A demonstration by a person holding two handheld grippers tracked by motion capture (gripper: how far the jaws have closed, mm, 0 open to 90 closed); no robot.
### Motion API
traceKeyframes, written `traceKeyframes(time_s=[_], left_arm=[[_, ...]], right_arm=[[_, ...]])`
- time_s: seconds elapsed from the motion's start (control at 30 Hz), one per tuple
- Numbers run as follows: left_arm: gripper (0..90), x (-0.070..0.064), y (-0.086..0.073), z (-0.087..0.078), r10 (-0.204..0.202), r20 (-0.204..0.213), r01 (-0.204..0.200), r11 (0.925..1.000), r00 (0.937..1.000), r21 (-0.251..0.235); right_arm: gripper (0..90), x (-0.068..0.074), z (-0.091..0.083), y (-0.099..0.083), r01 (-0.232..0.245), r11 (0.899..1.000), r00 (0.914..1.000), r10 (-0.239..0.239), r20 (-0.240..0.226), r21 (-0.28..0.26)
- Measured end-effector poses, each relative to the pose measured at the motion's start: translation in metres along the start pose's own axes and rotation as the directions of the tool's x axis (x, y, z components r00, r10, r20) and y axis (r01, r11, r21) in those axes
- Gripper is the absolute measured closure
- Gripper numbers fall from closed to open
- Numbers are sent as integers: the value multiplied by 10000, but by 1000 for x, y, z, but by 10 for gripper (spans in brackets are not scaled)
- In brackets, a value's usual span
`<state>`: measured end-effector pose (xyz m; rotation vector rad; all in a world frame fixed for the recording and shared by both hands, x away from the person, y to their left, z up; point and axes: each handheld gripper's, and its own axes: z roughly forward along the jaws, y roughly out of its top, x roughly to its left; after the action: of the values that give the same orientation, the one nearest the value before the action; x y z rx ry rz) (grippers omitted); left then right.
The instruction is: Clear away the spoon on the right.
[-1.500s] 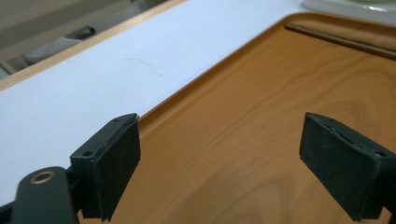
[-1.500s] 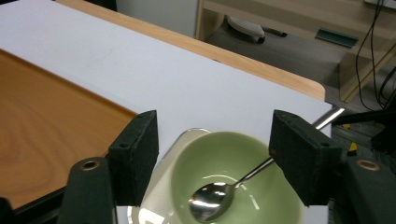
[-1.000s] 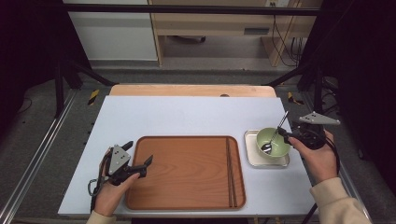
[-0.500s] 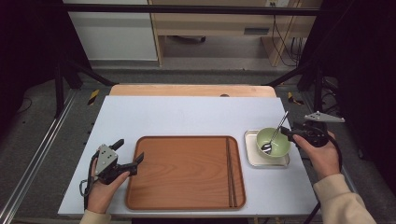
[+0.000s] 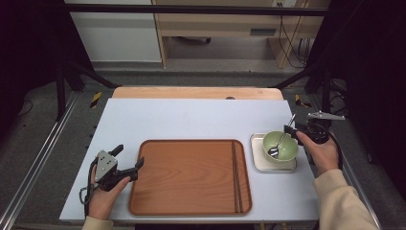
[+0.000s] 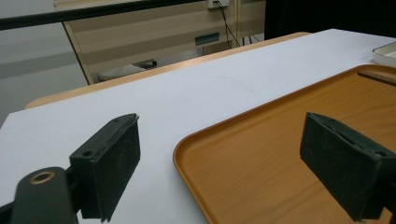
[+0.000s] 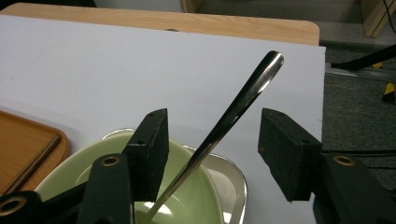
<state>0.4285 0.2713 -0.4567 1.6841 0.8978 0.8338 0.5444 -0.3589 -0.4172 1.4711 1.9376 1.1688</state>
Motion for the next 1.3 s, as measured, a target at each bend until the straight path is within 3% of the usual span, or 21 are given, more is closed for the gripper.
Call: traceKeyframes(time_s=[0.23, 0.43, 0.6, 0.83, 1.0, 1.17, 1.3], left_arm=[[121, 1, -2, 0, -47, -31, 47, 10000, 10000, 28], [123, 1, -2, -1, -10, -27, 11, 10000, 10000, 60], [125, 1, -2, 0, -28, -27, 28, 10000, 10000, 94], [127, 1, -2, -1, -3, -3, 3, 10000, 10000, 87], [129, 1, -2, -1, 8, 6, -8, 10000, 10000, 82], [130, 0, -2, -1, 109, -84, -108, 9999, 9999, 62], [130, 1, -3, -3, 39, -218, -40, 10000, 9998, -39]], right_arm=[[532, -9, 13, -1, -737, 9969, 9965, 725, -416, -277], [609, -14, 19, 1, -863, 9955, 9944, 837, -647, -395], [730, -14, 20, 1, -875, 9953, 9936, 843, -749, -404], [825, -12, 13, 4, -864, 9934, 9887, 762, -1295, -749], [895, -3, -2, 11, -849, 9875, 9799, 586, -1906, -1326], [897, 11, -25, 19, -344, 9802, 9766, -84, -2148, -1951], [897, 26, -47, 30, 309, 9614, 9732, -913, -2110, -2735]])
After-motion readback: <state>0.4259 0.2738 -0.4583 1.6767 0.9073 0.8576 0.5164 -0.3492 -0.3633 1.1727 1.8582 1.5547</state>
